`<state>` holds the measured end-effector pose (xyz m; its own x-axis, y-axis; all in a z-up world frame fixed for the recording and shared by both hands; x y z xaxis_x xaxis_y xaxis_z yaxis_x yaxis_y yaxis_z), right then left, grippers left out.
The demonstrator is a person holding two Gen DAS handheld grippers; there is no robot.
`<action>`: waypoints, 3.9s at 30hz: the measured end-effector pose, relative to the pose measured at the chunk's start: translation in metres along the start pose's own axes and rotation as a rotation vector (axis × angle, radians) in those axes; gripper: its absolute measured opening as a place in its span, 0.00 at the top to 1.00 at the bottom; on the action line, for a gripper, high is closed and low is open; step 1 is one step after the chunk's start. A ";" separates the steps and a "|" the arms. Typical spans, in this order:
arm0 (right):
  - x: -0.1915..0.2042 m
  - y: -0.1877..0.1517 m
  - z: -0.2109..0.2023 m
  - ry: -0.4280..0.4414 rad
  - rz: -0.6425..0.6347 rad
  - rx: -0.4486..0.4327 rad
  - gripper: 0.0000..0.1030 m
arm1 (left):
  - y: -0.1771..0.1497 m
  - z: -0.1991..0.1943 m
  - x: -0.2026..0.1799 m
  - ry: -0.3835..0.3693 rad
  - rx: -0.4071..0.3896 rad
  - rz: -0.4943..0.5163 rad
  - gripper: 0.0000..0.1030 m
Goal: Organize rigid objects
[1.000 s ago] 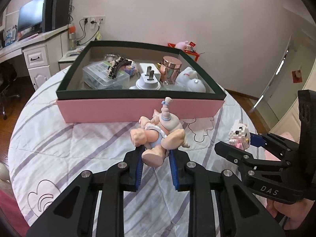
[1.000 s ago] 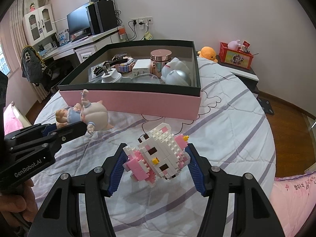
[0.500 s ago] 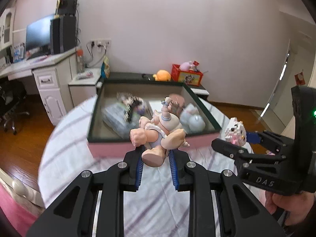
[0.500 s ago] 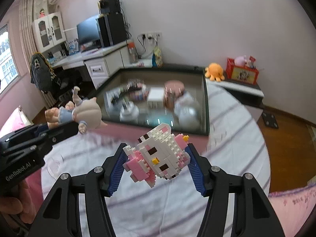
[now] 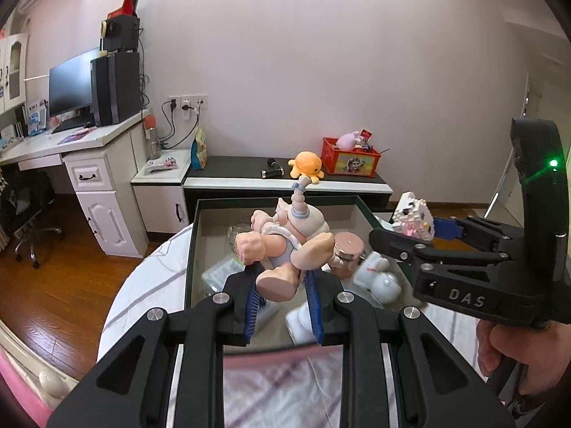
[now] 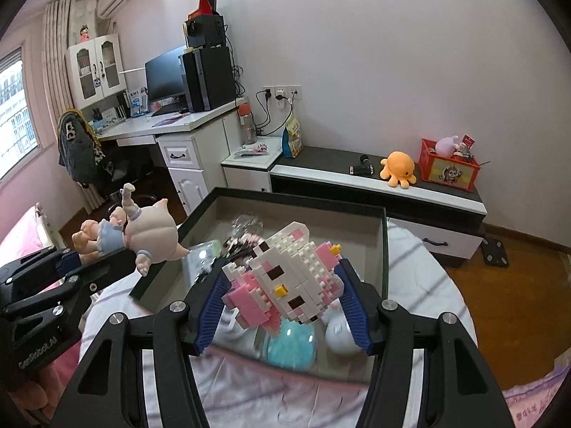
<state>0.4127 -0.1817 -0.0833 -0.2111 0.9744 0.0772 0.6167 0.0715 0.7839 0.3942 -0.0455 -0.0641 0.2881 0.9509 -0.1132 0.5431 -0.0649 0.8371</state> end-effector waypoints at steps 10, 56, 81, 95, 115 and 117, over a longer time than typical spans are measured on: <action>-0.006 -0.004 0.070 0.001 -0.007 0.091 0.41 | -0.017 0.073 0.016 0.003 0.102 -0.022 0.77; 0.046 -0.084 -0.260 -0.134 0.117 -0.291 0.00 | -0.074 -0.224 -0.034 0.161 -0.162 -0.079 0.00; 0.081 -0.155 -0.342 -0.175 0.095 -0.338 0.00 | -0.123 -0.324 -0.062 0.199 -0.193 -0.034 0.00; 0.079 -0.159 -0.339 -0.190 0.107 -0.332 0.00 | -0.128 -0.319 -0.068 0.193 -0.170 -0.033 0.00; 0.084 -0.156 -0.345 -0.202 0.095 -0.352 0.00 | -0.127 -0.327 -0.068 0.225 -0.199 -0.015 0.00; 0.084 -0.157 -0.345 -0.201 0.096 -0.350 0.00 | -0.128 -0.327 -0.068 0.229 -0.199 -0.014 0.00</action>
<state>0.0371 -0.1841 0.0128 0.0088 0.9978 0.0658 0.3243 -0.0651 0.9437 0.0476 -0.0028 0.0115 0.0840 0.9963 -0.0205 0.3741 -0.0125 0.9273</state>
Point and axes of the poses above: each gripper's, at about its wrist camera, not at the fingertips, and z roughly the way its jaws point, x to its left, y to its top, the point moved 7 cm from there along z, roughly the way its jaws point, and after that the axes turned 2 degrees about -x, right-handed, at the moved point
